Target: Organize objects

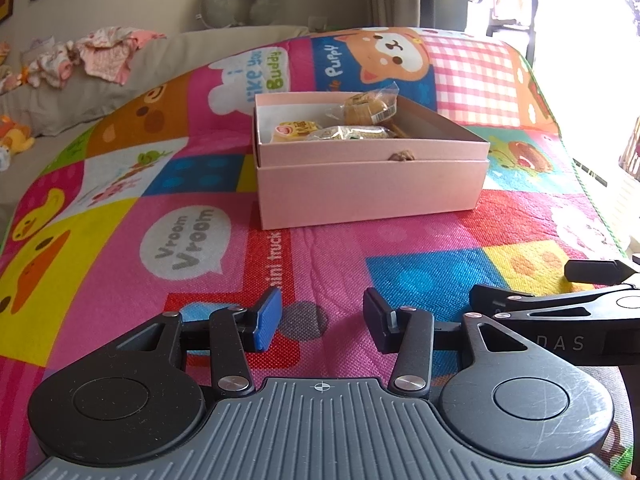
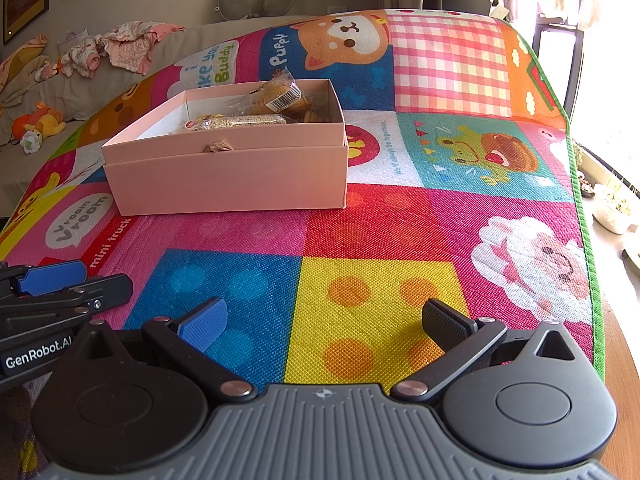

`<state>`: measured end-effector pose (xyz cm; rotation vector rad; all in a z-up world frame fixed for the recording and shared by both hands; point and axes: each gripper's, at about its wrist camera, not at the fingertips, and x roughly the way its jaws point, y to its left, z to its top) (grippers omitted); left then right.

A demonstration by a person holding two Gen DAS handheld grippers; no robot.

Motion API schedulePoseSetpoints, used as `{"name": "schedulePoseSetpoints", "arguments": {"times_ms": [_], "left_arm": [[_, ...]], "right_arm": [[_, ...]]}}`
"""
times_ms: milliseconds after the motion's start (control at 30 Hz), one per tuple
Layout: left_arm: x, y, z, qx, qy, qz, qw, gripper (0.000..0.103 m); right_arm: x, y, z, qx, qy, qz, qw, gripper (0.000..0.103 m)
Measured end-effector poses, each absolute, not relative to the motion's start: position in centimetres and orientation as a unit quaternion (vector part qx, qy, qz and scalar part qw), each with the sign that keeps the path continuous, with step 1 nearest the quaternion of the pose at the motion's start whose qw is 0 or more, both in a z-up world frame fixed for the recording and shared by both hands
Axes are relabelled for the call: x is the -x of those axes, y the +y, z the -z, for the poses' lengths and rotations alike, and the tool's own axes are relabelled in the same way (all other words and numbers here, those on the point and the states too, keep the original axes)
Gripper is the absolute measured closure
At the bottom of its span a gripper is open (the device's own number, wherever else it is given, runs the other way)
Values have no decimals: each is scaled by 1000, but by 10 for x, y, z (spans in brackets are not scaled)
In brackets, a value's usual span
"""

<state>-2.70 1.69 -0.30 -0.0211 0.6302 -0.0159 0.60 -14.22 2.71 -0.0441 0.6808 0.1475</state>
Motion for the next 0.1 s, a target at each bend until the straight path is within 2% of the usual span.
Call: {"name": "schedulePoseSetpoints", "arguments": {"times_ms": [100], "left_arm": [[27,17,3,12,310,8,951,53]], "right_arm": [[-6,-142,-27,22,334,-72,940,0]]}}
